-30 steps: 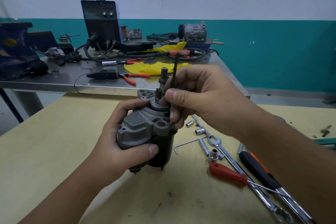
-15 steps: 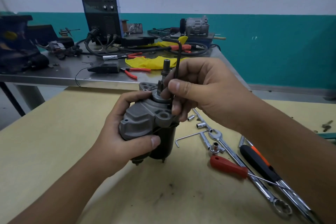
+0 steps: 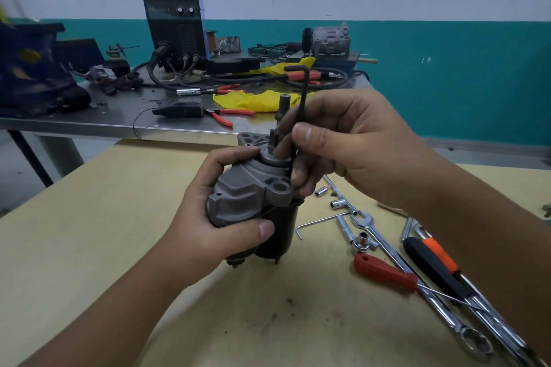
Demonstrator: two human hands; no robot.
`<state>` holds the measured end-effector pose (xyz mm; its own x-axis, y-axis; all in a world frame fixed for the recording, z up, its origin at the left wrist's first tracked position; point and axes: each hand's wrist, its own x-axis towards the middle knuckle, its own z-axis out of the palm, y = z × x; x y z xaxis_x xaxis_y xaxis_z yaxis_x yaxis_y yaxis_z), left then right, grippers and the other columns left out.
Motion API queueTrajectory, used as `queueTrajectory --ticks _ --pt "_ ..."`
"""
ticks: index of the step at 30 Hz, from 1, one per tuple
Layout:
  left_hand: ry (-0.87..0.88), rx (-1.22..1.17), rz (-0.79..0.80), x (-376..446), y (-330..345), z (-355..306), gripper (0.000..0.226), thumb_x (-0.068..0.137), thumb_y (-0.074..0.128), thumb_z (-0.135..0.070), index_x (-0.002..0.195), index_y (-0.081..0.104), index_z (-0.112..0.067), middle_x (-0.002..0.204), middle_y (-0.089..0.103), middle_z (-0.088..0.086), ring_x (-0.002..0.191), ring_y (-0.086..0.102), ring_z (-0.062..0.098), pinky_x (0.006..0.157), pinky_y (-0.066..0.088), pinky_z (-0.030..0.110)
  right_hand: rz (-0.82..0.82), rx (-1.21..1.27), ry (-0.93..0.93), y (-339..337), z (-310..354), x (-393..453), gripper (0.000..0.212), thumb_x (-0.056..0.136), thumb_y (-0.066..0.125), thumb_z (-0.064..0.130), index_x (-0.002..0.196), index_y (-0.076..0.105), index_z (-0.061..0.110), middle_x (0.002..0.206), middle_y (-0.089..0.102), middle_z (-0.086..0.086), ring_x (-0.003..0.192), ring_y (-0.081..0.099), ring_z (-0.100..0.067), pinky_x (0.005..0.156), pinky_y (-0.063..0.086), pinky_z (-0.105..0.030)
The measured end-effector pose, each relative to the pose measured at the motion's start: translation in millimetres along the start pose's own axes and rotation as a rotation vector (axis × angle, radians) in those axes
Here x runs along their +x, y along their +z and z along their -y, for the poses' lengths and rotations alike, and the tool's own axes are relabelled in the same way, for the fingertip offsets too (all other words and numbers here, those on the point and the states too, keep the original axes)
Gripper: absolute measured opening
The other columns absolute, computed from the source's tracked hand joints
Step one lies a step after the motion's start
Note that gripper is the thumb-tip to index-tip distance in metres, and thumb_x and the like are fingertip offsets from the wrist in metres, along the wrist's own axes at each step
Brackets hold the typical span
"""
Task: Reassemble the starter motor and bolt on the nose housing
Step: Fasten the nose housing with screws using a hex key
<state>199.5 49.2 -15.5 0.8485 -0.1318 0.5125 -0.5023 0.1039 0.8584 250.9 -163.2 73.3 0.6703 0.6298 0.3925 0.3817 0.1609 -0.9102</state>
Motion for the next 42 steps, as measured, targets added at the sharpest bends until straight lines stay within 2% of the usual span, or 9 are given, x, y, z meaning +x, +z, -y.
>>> queueTrajectory --ticks 6,10,17,22,29,32,35,40,42 --pt "-0.025 0.001 -0.005 0.8 1.6 -1.4 0.074 0.064 0.080 -0.012 0.131 0.051 -0.022 0.128 0.068 -0.001 0.117 0.068 0.028 0.093 0.056 0.030 -0.108 -0.021 -0.064 7.7 -7.2 1.6 0.018 0.084 0.071 0.010 0.075 0.072 0.025 0.077 0.075 -0.014 0.052 0.069 -0.022 0.044 0.054 -0.031" --pt "-0.031 0.004 -0.007 0.6 1.9 -3.0 0.074 0.063 0.080 -0.013 0.131 0.050 -0.021 0.128 0.066 -0.002 0.119 0.067 0.031 0.092 0.057 0.032 -0.216 -0.027 -0.114 11.8 -11.5 -0.1 0.025 0.072 0.083 0.022 0.069 0.057 0.021 0.062 0.067 -0.003 0.045 0.063 -0.018 0.041 0.051 -0.029" --pt "-0.038 0.003 -0.015 -0.1 2.2 -3.6 0.075 0.063 0.080 -0.013 0.131 0.050 -0.021 0.128 0.067 -0.002 0.118 0.067 0.030 0.091 0.057 0.031 -0.150 -0.032 -0.093 7.6 -9.9 -0.1 0.015 0.075 0.081 0.024 0.078 0.068 0.017 0.073 0.072 -0.013 0.049 0.065 -0.021 0.041 0.050 -0.028" --pt "-0.041 0.003 -0.007 -1.1 1.3 -3.4 0.075 0.063 0.080 -0.013 0.131 0.049 -0.021 0.127 0.067 -0.004 0.118 0.067 0.029 0.091 0.057 0.030 -0.042 -0.037 -0.079 1.3 -6.5 -0.6 0.010 0.090 0.068 0.009 0.097 0.073 0.015 0.086 0.075 -0.016 0.059 0.071 -0.025 0.050 0.056 -0.034" --pt "-0.038 0.005 0.004 0.5 1.6 -4.1 0.074 0.065 0.080 -0.012 0.132 0.050 -0.023 0.128 0.067 -0.005 0.120 0.067 0.027 0.091 0.057 0.027 -0.113 -0.043 -0.081 2.8 -11.7 1.1 0.005 0.083 0.075 0.012 0.084 0.070 0.012 0.077 0.074 -0.013 0.048 0.066 -0.021 0.043 0.052 -0.031" --pt "-0.029 0.001 0.007 1.0 2.0 -3.5 0.074 0.065 0.079 -0.012 0.132 0.049 -0.021 0.129 0.067 -0.004 0.120 0.067 0.028 0.092 0.057 0.028 -0.161 -0.041 -0.110 9.8 -13.1 -0.9 0.032 0.079 0.077 0.019 0.083 0.054 -0.003 0.070 0.071 -0.006 0.046 0.064 -0.017 0.041 0.051 -0.028" --pt "-0.026 0.010 0.002 1.0 1.8 -2.5 0.074 0.066 0.079 -0.012 0.133 0.050 -0.021 0.129 0.066 -0.003 0.120 0.066 0.029 0.092 0.057 0.029 -0.227 -0.047 -0.126 15.0 -13.4 -3.3 0.045 0.075 0.078 0.020 0.079 0.041 -0.005 0.065 0.066 -0.006 0.043 0.061 -0.018 0.040 0.050 -0.029" --pt "-0.005 0.020 0.000 0.1 -0.1 -1.1 0.072 0.063 0.081 -0.014 0.127 0.059 -0.036 0.128 0.067 -0.003 0.118 0.067 0.028 0.089 0.058 0.028 -0.146 -0.107 -0.068 9.4 -4.3 -2.9 0.013 0.083 0.076 0.016 0.090 0.066 0.012 0.080 0.073 -0.009 0.054 0.069 -0.022 0.046 0.055 -0.031" --pt "-0.002 0.020 0.001 -0.7 -0.3 -0.7 0.071 0.061 0.082 -0.014 0.124 0.061 -0.040 0.127 0.067 -0.003 0.118 0.068 0.029 0.088 0.058 0.029 -0.077 -0.082 -0.050 6.0 -1.2 -2.7 0.013 0.091 0.068 0.008 0.102 0.068 0.016 0.088 0.075 -0.011 0.060 0.070 -0.022 0.050 0.056 -0.032"
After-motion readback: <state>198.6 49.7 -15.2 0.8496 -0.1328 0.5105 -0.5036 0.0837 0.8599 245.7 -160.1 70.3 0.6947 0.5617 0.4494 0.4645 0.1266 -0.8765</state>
